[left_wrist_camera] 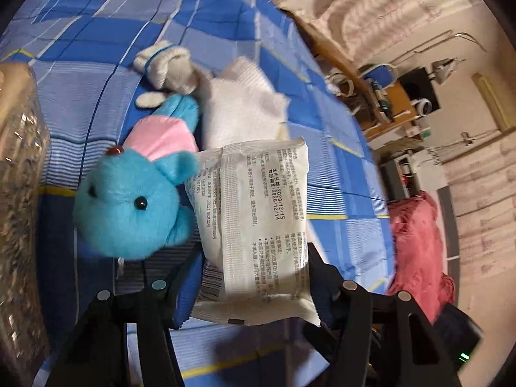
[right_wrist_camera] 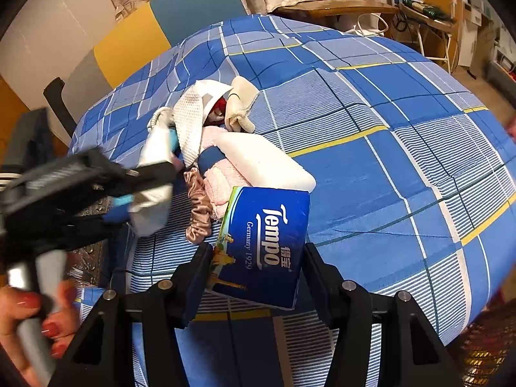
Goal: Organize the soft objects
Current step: 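Grasp the white printed packet with the left tool and carry it over the gold tray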
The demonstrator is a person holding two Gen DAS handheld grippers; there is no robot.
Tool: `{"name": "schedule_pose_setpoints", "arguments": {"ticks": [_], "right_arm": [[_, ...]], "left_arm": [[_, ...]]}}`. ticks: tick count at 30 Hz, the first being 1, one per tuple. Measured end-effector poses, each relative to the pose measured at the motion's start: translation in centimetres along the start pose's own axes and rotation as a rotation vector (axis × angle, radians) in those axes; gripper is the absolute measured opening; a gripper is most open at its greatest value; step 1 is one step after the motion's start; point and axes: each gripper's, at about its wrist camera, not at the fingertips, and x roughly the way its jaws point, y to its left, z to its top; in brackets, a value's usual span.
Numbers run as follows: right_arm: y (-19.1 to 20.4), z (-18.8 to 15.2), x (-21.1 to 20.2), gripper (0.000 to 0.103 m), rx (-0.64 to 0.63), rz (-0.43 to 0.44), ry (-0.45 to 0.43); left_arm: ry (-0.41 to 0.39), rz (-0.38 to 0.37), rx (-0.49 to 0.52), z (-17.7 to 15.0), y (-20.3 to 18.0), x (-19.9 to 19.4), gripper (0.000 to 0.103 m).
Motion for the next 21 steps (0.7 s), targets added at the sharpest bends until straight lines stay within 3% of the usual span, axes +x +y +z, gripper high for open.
{"name": "schedule_pose_setpoints", "arguments": {"ticks": [10, 21], "right_arm": [[0.3, -0.3, -0.3, 0.057, -0.028, -0.004, -0.023], [1.5, -0.5, -1.0, 0.057, -0.082, 0.004, -0.077]], "left_arm": [[-0.154, 0.048, 0.110, -0.9, -0.6, -9.5, 0.060], [-0.330, 0.162, 0.138, -3.5, 4.9, -20.3, 0.060]]}}
